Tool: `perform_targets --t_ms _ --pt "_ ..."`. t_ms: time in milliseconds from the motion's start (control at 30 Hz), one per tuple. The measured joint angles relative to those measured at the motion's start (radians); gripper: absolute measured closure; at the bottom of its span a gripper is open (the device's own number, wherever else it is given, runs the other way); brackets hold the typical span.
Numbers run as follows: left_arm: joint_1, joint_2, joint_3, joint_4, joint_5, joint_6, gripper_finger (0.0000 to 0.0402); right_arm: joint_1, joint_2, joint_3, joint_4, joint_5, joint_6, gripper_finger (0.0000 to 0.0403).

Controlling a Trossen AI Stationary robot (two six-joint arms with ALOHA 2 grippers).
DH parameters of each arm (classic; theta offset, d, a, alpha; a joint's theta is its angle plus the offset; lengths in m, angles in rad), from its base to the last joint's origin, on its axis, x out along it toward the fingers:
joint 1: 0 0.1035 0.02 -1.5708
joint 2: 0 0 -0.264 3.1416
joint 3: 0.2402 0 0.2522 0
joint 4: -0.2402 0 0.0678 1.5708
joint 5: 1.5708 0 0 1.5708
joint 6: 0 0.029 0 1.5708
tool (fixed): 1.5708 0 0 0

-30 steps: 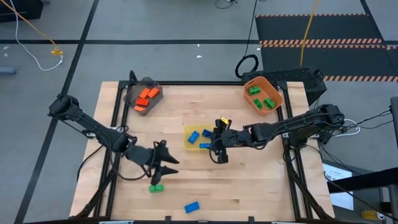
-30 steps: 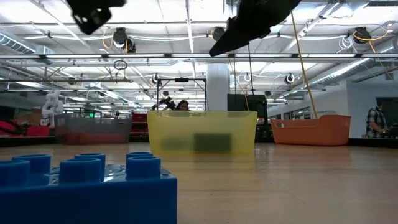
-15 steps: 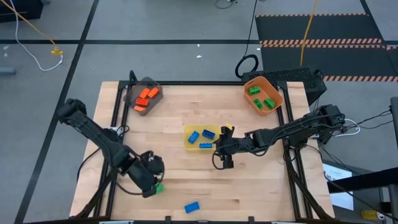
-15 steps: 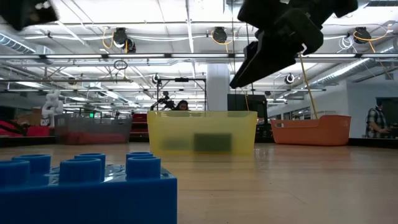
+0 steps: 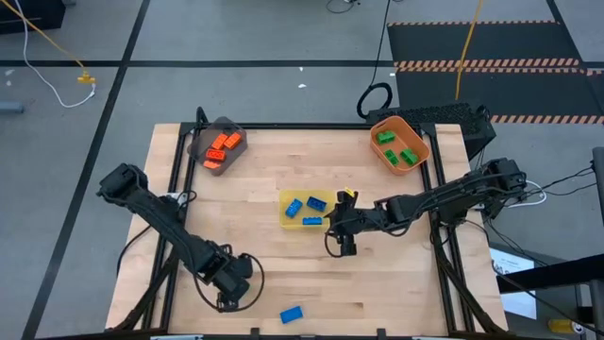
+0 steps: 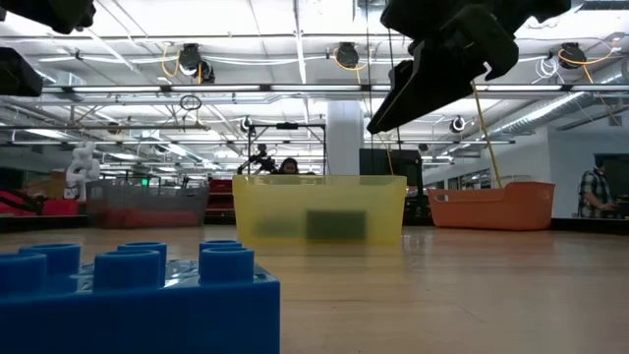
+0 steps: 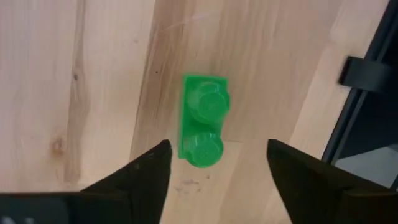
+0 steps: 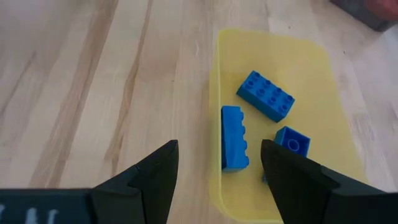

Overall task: Sort & place blocks by color
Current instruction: Put the green game piece into the orange bin

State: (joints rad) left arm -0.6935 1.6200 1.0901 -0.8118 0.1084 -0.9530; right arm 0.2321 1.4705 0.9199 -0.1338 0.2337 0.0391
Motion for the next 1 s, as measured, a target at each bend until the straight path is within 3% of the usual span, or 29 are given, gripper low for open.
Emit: perform_targets --t_ms 233,433,800,1000 --pt "-0.031 0.053 0.0 0.004 -0.004 -0.018 0.0091 0.0 -0.004 0.0 0.001 0.003 0.001 0.0181" --pt "-0.037 0.148 -0.001 0.004 -0.008 0.005 0.009 0.0 -0.005 0.0 0.002 0.004 0.001 0.0181" --pt "-0.033 0.215 0.002 0.008 -0.051 0.041 0.0141 0.0 -0.005 0.0 0.002 0.004 0.002 0.0181" --pt "-0.002 0.21 0.0 0.003 -0.042 0.059 0.0218 0.0 -0.005 0.0 0.002 0.005 0.002 0.0181"
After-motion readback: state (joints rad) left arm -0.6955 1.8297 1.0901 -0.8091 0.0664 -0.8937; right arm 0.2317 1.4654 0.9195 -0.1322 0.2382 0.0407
